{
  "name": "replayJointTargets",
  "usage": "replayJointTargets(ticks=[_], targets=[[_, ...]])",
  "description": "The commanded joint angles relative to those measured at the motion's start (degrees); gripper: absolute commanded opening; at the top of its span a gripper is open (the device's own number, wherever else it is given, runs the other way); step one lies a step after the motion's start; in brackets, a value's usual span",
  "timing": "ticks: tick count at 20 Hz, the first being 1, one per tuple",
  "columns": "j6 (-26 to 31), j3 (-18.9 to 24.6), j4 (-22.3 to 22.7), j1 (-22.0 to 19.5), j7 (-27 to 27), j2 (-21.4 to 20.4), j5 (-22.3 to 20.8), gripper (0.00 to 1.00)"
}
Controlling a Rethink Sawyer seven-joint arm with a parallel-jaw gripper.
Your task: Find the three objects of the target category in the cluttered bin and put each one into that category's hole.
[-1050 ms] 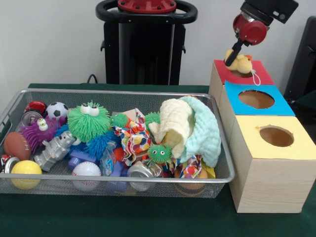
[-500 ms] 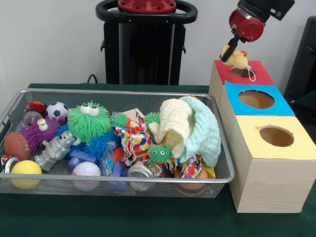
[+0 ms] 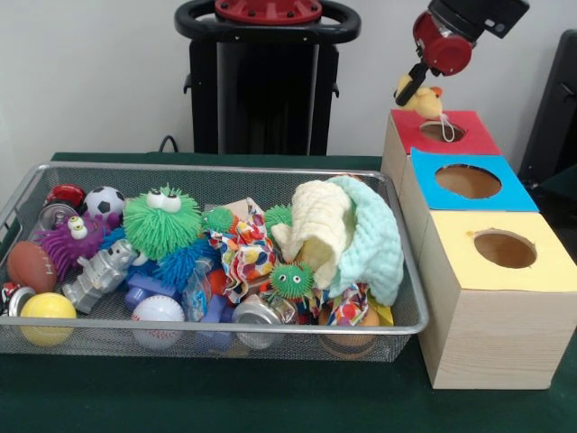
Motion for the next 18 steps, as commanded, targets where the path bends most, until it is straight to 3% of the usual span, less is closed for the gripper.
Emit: replayJointTargets(ticks=[1,9,18], targets=[[6.84,9.53,-4.2,-2.56,3.31,1.07,-3.04,0.0],[6.32,10.92,-5.25,-2.36,5.21,1.86,-2.31,0.0],[9.82,9.53,-10.57,-1.37,8.51,6.76,-2.85,0.0]])
